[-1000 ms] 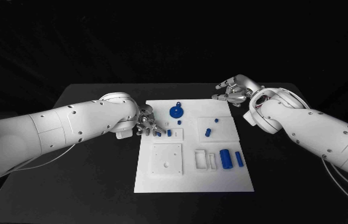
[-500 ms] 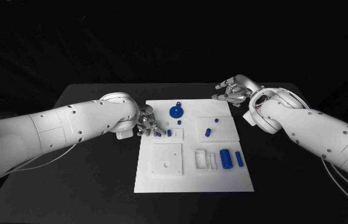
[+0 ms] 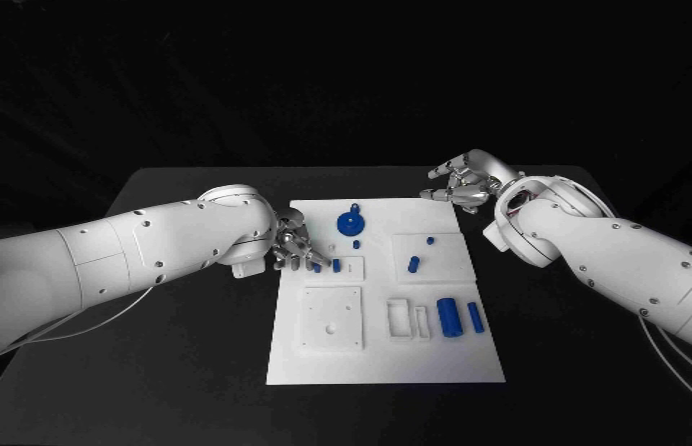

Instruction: Assemble the parts on the task board

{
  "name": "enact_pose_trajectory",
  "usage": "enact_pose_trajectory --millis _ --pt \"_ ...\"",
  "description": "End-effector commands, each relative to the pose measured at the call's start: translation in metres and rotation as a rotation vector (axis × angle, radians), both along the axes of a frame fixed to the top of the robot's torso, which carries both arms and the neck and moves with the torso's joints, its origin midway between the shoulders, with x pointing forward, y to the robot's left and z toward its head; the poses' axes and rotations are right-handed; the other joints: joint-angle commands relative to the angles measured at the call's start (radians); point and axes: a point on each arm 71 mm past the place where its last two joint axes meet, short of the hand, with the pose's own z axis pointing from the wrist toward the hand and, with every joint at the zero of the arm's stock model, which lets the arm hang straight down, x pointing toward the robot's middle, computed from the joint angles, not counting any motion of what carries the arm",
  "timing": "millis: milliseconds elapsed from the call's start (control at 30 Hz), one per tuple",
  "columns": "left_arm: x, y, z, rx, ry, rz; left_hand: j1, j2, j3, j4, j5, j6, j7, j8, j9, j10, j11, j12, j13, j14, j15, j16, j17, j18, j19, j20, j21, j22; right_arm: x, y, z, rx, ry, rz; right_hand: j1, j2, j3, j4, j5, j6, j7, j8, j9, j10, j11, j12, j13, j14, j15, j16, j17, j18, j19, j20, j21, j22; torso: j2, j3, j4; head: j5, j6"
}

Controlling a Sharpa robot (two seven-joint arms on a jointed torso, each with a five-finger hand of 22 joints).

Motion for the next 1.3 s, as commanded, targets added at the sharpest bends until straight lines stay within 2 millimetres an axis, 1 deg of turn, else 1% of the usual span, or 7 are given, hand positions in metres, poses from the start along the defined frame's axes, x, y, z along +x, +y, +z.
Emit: enact_pose_trajectory --millis 33,667,867,1000,1167,1233,1300 --pt "0.0 -0.001 0.001 -0.019 -0.006 0.008 0.0 -0.013 -0.002 0.012 -0.006 0.005 -0.001 -0.004 0.002 0.05 0.003 -0.002 0.001 -0.003 -0.006 -0.006 0.001 -0.011 0.002 -0.007 -0.006 0.018 0.0 0.002 0.0 -0.004 0.003 0.015 -0.011 0.001 0.0 0.004 0.006 -0.006 0.001 -0.006 -0.001 -0.007 0.003 -0.006 -0.001 -0.001 -0.001 -0.006 -0.001 0.014 0.007 -0.001 -0.003 0.093 0.0 0.0 0.0003 -0.001 0.0" --pt "-0.002 0.005 0.005 -0.087 0.01 0.035 0.001 -0.023 -0.003 0.04 -0.017 0.004 0.001 -0.006 0.003 0.05 0.004 -0.005 -0.002 -0.006 -0.005 -0.012 -0.006 -0.013 0.0 -0.008 -0.009 0.017 0.0 0.001 -0.001 -0.003 0.001 0.013 -0.011 0.001 0.0 0.004 0.006 -0.006 0.001 -0.006 -0.001 -0.007 0.003 -0.006 -0.001 -0.001 -0.001 -0.006 -0.001 0.014 0.007 -0.001 -0.003 0.093 -0.001 -0.0003 0.0005 -0.004 0.002" --pt "0.0 0.003 0.019 -0.228 0.011 0.066 -0.016 -0.04 -0.015 0.054 -0.069 -0.028 0.01 0.0 0.011 0.047 0.011 -0.042 -0.014 -0.033 -0.003 -0.044 -0.056 -0.026 -0.015 -0.016 -0.029 0.014 0.0 0.001 -0.001 -0.003 0.001 0.012 -0.011 0.001 0.0 0.004 0.006 -0.006 0.001 -0.006 -0.001 -0.007 0.003 -0.006 -0.001 -0.001 -0.001 -0.006 -0.001 0.014 0.007 -0.001 -0.003 0.093 0.0 -0.0003 0.0008 -0.005 0.005" --pt "0.002 0.003 0.03 -0.315 -0.012 0.09 -0.025 -0.043 -0.031 0.051 -0.071 -0.137 0.04 -0.013 -0.042 0.028 0.026 -0.115 -0.04 -0.099 0.002 -0.133 -0.19 -0.04 -0.046 -0.021 -0.061 0.004 0.0 0.0 -0.001 -0.003 0.001 0.011 -0.011 0.001 0.0 0.004 0.006 -0.006 0.001 -0.006 -0.001 -0.007 0.003 -0.006 -0.001 -0.001 -0.001 -0.006 -0.001 0.014 0.007 -0.001 -0.003 0.093 -0.001 0.0001 0.0011 -0.005 0.006" --pt "0.006 0.003 0.041 -0.389 -0.067 0.104 -0.005 -0.019 -0.047 -0.008 -0.07 -0.276 0.091 -0.009 -0.187 -0.081 0.061 -0.218 -0.072 -0.206 0.039 -0.229 -0.261 -0.049 -0.109 0.008 -0.153 -0.044 0.0 -0.001 -0.001 -0.004 0.001 0.01 -0.011 0.001 0.0 0.004 0.006 -0.006 0.001 -0.006 -0.001 -0.007 0.003 -0.006 -0.001 -0.001 -0.001 -0.006 -0.001 0.014 0.007 -0.001 -0.003 0.093 0.0 0.0001 0.0012 -0.005 0.009" --pt "0.007 0.001 0.044 -0.404 -0.103 0.099 0.059 0.025 -0.037 -0.076 -0.06 -0.288 0.102 -0.003 -0.258 -0.109 0.071 -0.248 -0.083 -0.226 0.051 -0.259 -0.294 -0.044 -0.117 0.022 -0.192 -0.071 0.0 -0.001 -0.001 -0.004 0.001 0.01 -0.011 0.001 0.0 0.004 0.006 -0.006 0.001 -0.006 -0.001 -0.007 0.003 -0.006 -0.001 -0.001 -0.001 -0.006 -0.001 0.014 0.007 -0.001 -0.003 0.093 0.0 -0.0001 0.0014 -0.006 0.01" --pt "0.008 -0.001 0.047 -0.407 -0.152 0.078 0.175 0.074 -0.008 -0.177 0.087 -0.29 0.114 -0.003 -0.334 -0.157 0.086 -0.31 -0.112 -0.268 0.068 -0.323 -0.343 -0.045 -0.142 0.038 -0.249 -0.111 0.0 -0.001 -0.001 -0.004 0.0 0.009 -0.011 0.001 0.0 0.004 0.006 -0.006 0.001 -0.006 -0.001 -0.007 0.003 -0.006 -0.001 -0.001 -0.001 -0.006 -0.001 0.014 0.007 -0.001 -0.003 0.093 0.0 -0.0007 0.0013 -0.007 0.011"
